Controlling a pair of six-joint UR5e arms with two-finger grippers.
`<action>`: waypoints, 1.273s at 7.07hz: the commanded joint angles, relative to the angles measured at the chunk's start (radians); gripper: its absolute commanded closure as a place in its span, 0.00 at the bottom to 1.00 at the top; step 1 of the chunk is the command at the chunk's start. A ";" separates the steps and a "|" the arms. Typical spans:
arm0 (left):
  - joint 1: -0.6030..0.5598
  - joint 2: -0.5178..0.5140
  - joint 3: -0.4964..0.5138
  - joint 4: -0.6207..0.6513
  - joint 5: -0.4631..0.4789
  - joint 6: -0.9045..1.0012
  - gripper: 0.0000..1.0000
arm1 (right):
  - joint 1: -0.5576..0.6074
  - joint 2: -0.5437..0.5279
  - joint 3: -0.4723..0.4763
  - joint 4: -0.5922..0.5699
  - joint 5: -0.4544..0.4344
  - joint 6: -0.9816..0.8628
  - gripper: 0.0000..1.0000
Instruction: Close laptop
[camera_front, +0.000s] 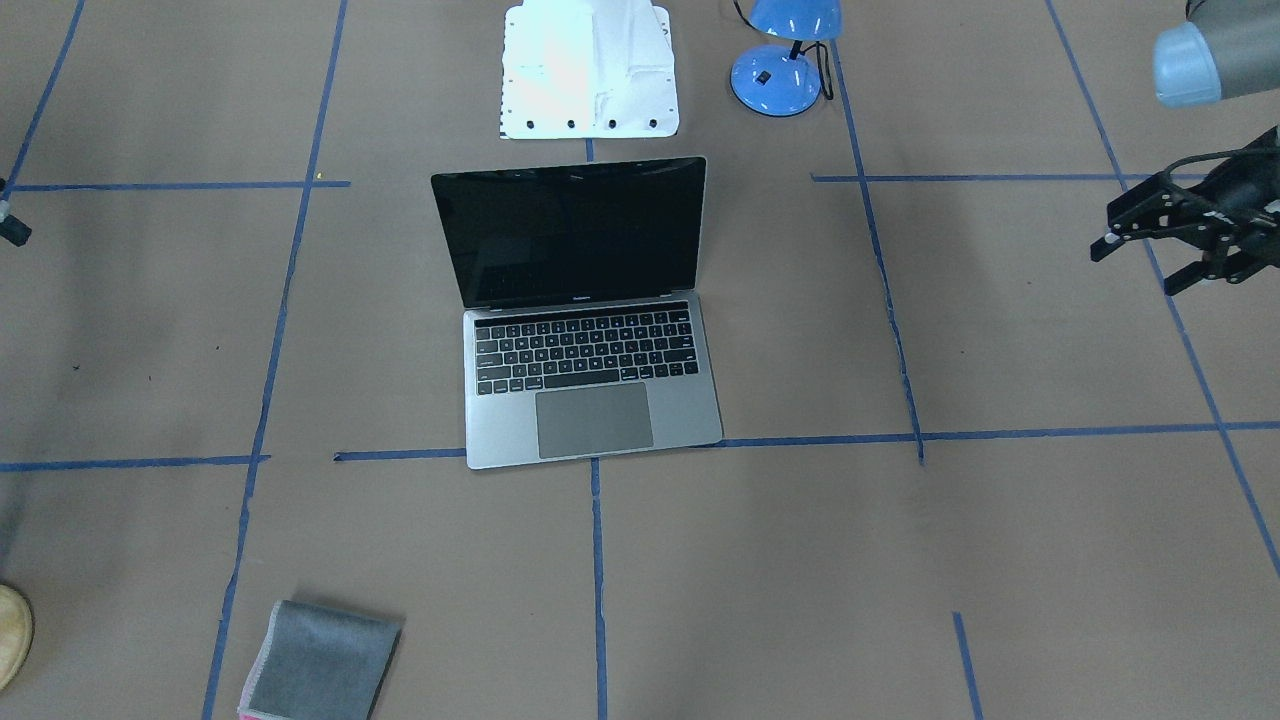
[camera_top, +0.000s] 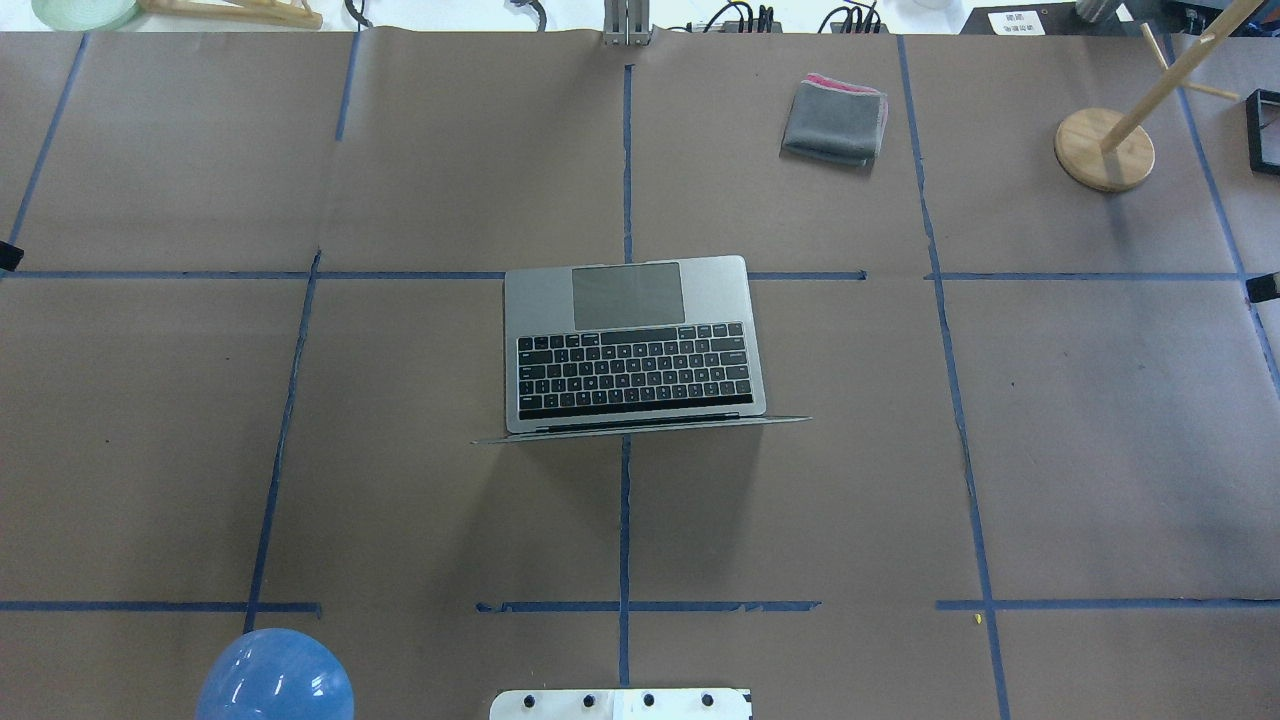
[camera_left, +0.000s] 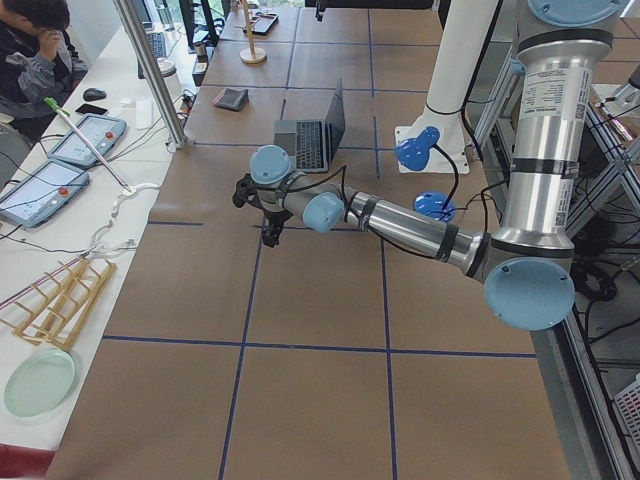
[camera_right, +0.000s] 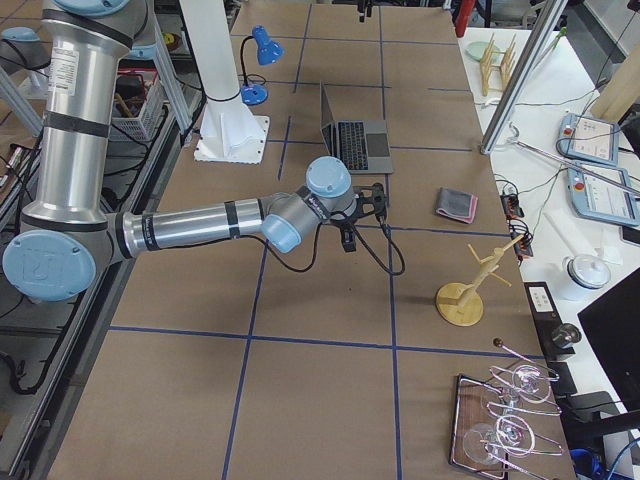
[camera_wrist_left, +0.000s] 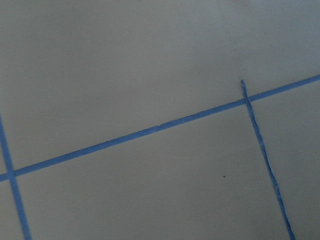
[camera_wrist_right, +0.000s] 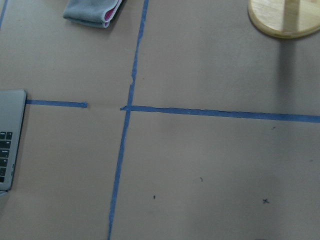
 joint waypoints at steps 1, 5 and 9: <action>0.156 0.000 -0.004 -0.282 0.004 -0.373 0.01 | -0.136 -0.003 0.001 0.189 -0.067 0.239 0.06; 0.387 -0.026 -0.027 -0.533 0.104 -0.812 0.56 | -0.432 0.000 0.076 0.296 -0.274 0.445 0.59; 0.528 -0.065 -0.112 -0.534 0.108 -0.969 0.96 | -0.594 -0.039 0.185 0.296 -0.323 0.445 0.95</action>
